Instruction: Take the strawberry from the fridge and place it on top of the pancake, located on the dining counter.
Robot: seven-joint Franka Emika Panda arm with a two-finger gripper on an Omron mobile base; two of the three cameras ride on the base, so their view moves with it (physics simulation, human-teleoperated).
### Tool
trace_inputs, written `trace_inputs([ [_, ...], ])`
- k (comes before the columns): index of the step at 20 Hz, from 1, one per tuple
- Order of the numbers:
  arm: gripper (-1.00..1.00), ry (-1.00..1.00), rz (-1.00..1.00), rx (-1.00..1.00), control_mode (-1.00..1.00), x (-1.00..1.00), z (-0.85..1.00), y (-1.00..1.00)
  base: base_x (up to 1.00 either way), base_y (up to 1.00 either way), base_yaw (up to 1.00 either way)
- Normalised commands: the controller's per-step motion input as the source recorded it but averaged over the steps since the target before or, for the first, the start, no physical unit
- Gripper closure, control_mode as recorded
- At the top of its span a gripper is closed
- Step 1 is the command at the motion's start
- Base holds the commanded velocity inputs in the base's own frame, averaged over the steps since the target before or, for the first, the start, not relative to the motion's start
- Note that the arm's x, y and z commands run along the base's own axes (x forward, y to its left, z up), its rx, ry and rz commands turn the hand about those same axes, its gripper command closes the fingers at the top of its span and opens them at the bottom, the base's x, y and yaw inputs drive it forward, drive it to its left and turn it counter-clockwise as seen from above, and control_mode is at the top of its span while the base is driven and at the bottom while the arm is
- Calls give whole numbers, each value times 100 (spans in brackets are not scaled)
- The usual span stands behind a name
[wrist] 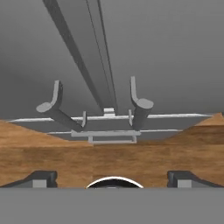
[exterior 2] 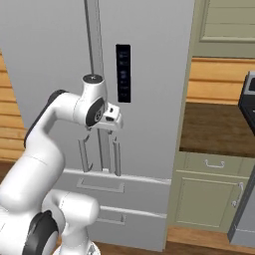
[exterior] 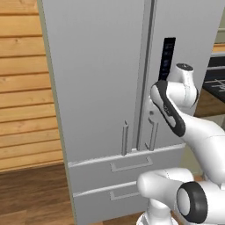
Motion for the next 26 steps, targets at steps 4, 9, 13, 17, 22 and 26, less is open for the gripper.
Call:
trace_inputs([
  [4,-100,-16,5,-7,-100,53,-89,-2,0,0,0],
  [9,-100,-13,0,-13,-100,27,-63,-24,0,0,0],
  [13,-100,-14,0,-11,-100,19,-22,-8,0,0,0],
  [17,-100,-3,0,-3,-100,26,-14,0,0,0,0],
  [22,-100,0,0,0,-100,24,-12,-23,0,0,0],
  [26,-100,0,0,1,-100,26,-6,-23,0,0,0],
])
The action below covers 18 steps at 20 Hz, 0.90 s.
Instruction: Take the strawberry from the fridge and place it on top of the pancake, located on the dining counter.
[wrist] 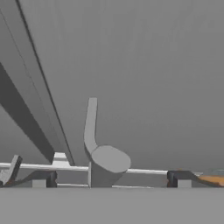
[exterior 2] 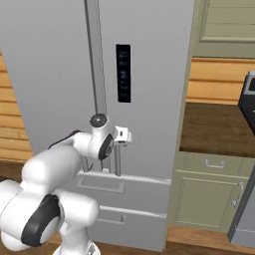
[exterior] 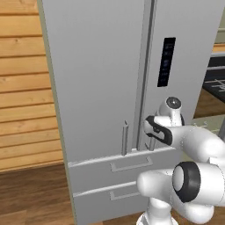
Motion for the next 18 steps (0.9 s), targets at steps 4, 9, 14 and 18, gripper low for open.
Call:
trace_inputs([
  [4,100,0,0,0,-100,43,0,-2,0,0,0],
  [9,100,0,0,0,-100,34,-4,0,0,0,0],
  [14,100,-3,-1,0,-100,-23,-6,-5,0,0,0],
  [18,100,-15,-7,2,-100,-91,0,-42,0,0,0],
])
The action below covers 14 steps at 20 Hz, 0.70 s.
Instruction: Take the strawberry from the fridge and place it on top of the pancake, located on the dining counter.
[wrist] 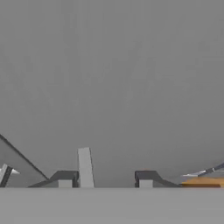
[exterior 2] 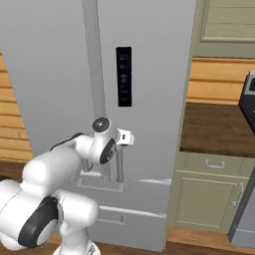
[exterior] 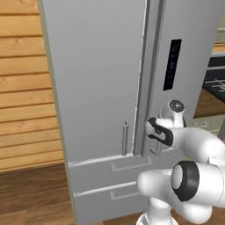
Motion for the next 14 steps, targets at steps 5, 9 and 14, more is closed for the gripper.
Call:
trace_inputs([
  [5,100,-8,-5,9,-100,-91,4,-79,0,0,0],
  [9,100,0,0,3,-100,-48,16,-81,0,0,0],
  [14,100,0,0,4,-100,-50,4,-76,0,0,0],
])
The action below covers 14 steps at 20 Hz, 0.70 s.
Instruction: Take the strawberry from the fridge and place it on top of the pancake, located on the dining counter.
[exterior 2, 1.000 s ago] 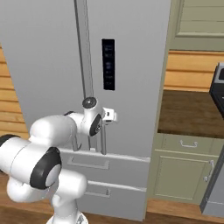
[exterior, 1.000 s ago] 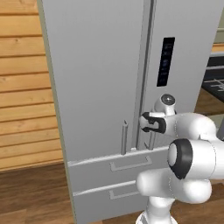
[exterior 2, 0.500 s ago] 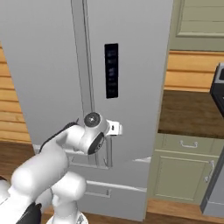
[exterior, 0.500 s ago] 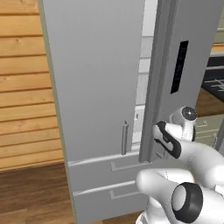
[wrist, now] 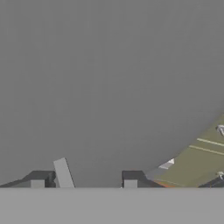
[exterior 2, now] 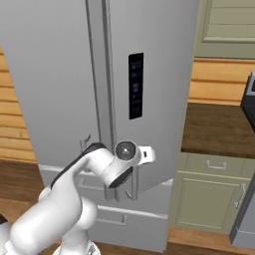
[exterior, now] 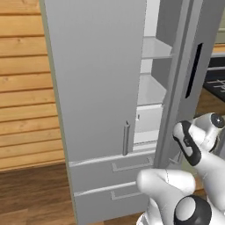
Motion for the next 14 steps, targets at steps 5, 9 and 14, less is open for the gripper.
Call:
trace_inputs([
  [5,-100,0,-5,7,-100,-75,0,-44,0,0,0],
  [9,-100,0,-3,0,-100,-53,41,-37,0,0,0],
  [14,-100,0,-3,-8,-100,-87,90,-16,0,0,0],
])
